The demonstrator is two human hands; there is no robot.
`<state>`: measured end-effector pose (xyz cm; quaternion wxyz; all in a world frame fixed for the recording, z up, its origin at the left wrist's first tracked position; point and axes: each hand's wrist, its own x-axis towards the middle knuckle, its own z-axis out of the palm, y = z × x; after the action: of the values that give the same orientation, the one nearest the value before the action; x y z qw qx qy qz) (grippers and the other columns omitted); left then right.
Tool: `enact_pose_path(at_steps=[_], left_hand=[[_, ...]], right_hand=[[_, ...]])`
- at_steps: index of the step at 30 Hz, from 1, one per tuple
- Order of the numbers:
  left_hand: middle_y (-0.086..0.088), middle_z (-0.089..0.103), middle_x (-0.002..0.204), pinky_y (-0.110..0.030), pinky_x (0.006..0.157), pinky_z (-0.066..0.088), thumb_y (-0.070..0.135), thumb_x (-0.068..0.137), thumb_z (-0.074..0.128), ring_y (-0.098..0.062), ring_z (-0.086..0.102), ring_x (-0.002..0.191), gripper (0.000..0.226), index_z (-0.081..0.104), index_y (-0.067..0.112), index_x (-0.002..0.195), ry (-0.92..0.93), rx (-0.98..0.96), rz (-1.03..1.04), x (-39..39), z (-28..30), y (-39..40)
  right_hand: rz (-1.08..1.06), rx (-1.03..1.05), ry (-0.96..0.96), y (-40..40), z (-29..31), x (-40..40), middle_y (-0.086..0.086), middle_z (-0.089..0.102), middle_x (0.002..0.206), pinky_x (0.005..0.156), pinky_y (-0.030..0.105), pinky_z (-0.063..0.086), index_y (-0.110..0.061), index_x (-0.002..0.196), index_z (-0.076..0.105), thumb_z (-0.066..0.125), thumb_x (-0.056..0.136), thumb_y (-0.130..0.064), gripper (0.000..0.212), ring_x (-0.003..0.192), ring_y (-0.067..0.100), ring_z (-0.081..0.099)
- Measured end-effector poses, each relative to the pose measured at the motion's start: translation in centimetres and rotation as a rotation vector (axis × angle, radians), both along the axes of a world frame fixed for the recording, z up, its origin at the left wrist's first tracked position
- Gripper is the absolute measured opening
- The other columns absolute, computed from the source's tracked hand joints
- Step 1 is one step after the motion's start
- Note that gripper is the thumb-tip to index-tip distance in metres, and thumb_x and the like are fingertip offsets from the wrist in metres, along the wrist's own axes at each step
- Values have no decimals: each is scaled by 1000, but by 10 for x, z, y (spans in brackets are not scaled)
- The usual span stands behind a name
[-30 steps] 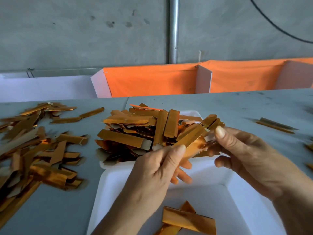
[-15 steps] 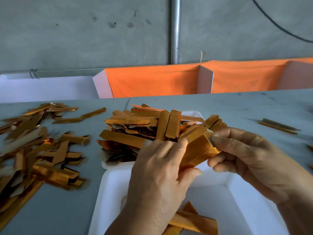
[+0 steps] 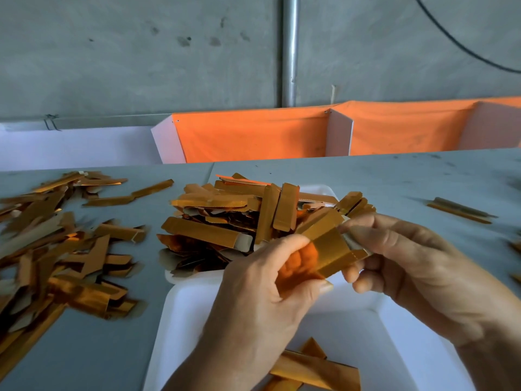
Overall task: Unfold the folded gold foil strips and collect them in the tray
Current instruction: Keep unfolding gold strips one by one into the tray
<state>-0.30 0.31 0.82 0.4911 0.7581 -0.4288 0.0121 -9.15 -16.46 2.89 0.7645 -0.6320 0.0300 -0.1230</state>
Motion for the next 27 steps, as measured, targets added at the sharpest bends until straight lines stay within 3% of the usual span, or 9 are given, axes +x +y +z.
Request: enact_pose_path(at_steps=[3, 5, 9, 12, 16, 21, 24, 25, 27], left_hand=[[27, 64, 91, -9, 72, 49, 58, 63, 64, 3, 62, 90, 47, 62, 40, 107, 33, -15, -2, 0, -2, 0], [27, 65, 91, -8, 74, 49, 49, 66, 70, 4, 62, 91, 39, 61, 42, 104, 21, -33, 25, 0, -2, 0], [27, 62, 87, -2, 58, 42, 40, 68, 76, 2, 61, 83, 39, 53, 44, 100, -235, 25, 173, -3, -1, -4], [18, 67, 86, -1, 61, 34, 44, 69, 64, -1, 60, 74, 34, 60, 29, 99, -379, 52, 199, -5, 4, -6], [27, 63, 94, -4, 70, 44, 68, 64, 46, 6, 57, 93, 44, 52, 42, 100, -113, 16, 86, -4, 4, 0], [23, 64, 99, -5, 72, 45, 51, 86, 44, 5, 58, 94, 39, 52, 41, 123, -60, 144, -4, 0, 1, 3], [27, 47, 120, -2, 81, 38, 37, 94, 42, 6, 51, 103, 47, 30, 40, 139, -268, 185, 108, -3, -2, -4], [23, 44, 123, -4, 79, 38, 35, 93, 46, 3, 51, 101, 53, 26, 38, 142, -325, 231, 157, -6, -2, -7], [8, 56, 107, -12, 62, 46, 36, 84, 59, -5, 61, 82, 58, 43, 23, 138, -342, 341, 226, -11, 0, -10]], right_hand=[[-39, 11, 5, 1, 0, 1, 13, 65, 65, 50, 22, 52, -9, 82, 74, 85, 59, -34, 36, 54, 17, 64], [-95, -32, -9, 2, -1, 1, 11, 65, 63, 49, 21, 52, -12, 77, 74, 79, 58, -27, 24, 52, 17, 64], [-96, -203, -45, 3, -3, 2, 5, 68, 72, 55, 19, 51, -14, 84, 74, 84, 55, -51, 48, 63, 15, 65], [-101, -252, -96, 3, -2, 1, 3, 66, 71, 53, 19, 48, -15, 84, 73, 82, 62, -51, 43, 62, 14, 63], [-184, -399, -143, 1, -3, 1, 1, 65, 68, 53, 19, 47, -21, 79, 75, 70, 74, -25, 8, 62, 11, 60], [-178, -437, -228, 6, -3, 3, -5, 70, 80, 64, 20, 52, -28, 80, 74, 65, 72, -25, 13, 71, 9, 62], [-272, -360, -261, 4, -4, 3, 4, 71, 86, 67, 25, 55, -24, 89, 70, 74, 72, -44, 27, 76, 19, 67], [-291, -353, -266, 4, -5, 2, 7, 71, 88, 69, 28, 56, -21, 90, 67, 75, 71, -49, 35, 80, 24, 68], [-300, -323, -283, 5, -3, 0, 11, 70, 89, 71, 31, 56, -17, 89, 64, 74, 70, -52, 40, 82, 29, 68]])
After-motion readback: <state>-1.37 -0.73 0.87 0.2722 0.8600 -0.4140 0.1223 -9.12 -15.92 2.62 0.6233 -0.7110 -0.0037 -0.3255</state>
